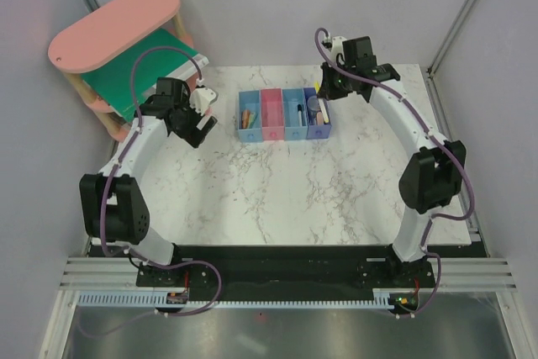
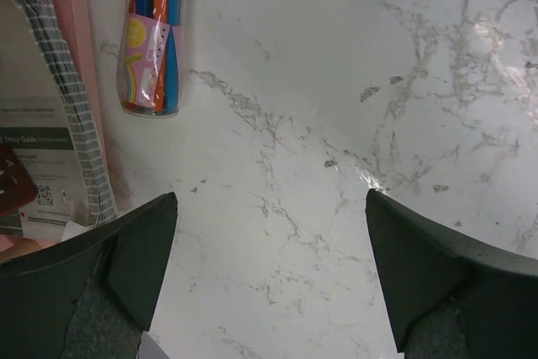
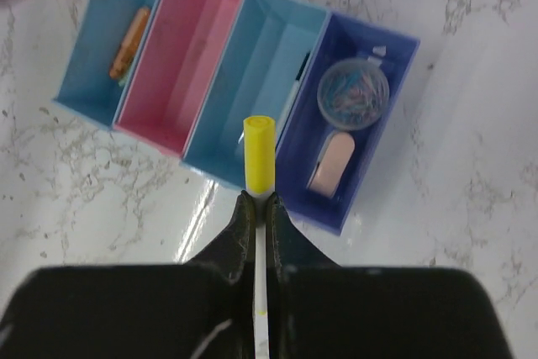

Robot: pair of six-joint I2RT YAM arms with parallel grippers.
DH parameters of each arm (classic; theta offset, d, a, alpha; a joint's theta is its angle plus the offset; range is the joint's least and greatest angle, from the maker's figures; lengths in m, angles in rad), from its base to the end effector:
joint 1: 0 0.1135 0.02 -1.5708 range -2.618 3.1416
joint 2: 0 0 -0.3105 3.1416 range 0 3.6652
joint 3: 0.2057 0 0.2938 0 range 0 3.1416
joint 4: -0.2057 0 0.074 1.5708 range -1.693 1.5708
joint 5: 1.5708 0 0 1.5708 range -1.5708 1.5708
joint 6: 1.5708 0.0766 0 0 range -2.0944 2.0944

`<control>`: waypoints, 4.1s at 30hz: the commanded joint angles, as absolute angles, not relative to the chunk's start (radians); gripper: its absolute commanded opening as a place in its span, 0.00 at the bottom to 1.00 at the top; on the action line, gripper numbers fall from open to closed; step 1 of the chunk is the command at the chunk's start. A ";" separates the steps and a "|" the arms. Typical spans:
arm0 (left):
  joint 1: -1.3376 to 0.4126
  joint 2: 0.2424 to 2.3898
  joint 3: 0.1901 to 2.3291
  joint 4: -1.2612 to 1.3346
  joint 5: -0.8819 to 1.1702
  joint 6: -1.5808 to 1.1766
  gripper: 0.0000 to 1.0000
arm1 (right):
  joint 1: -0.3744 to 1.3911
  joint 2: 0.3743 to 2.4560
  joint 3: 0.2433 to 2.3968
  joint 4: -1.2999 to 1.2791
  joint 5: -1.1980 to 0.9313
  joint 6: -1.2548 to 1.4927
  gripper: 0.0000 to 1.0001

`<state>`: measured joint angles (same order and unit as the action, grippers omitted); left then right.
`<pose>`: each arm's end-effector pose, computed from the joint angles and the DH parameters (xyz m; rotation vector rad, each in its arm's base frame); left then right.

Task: Sort the stationery into containers
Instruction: Place the pen in the storage box, then move the stationery to the center of the board.

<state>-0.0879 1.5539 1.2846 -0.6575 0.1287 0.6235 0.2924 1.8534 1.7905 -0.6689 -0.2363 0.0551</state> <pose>0.3956 -0.0447 0.2854 0.9163 2.3129 0.0650 0.4811 0.1636 0.3543 -0.3959 2.2853 0.4494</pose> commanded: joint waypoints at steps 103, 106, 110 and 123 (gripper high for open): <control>-0.069 1.858 1.206 -0.506 0.363 1.006 0.05 | 0.387 2.118 1.816 -0.417 -0.310 0.017 0.61; -0.075 1.813 1.151 -0.518 0.370 1.015 0.05 | 0.387 2.103 1.798 -0.420 -0.314 0.009 0.61; -0.075 1.735 1.043 -0.534 0.316 1.071 0.05 | 0.385 2.082 1.778 -0.422 -0.316 0.008 0.61; -0.072 1.649 0.945 -0.532 0.190 1.082 0.67 | 0.387 2.042 1.740 -0.429 -0.331 0.014 0.62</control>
<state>-0.0784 1.6333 0.9363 -0.4767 0.2520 1.1263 0.3809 2.1063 1.7473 -0.4377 -0.3103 0.0216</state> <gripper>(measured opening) 0.649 0.619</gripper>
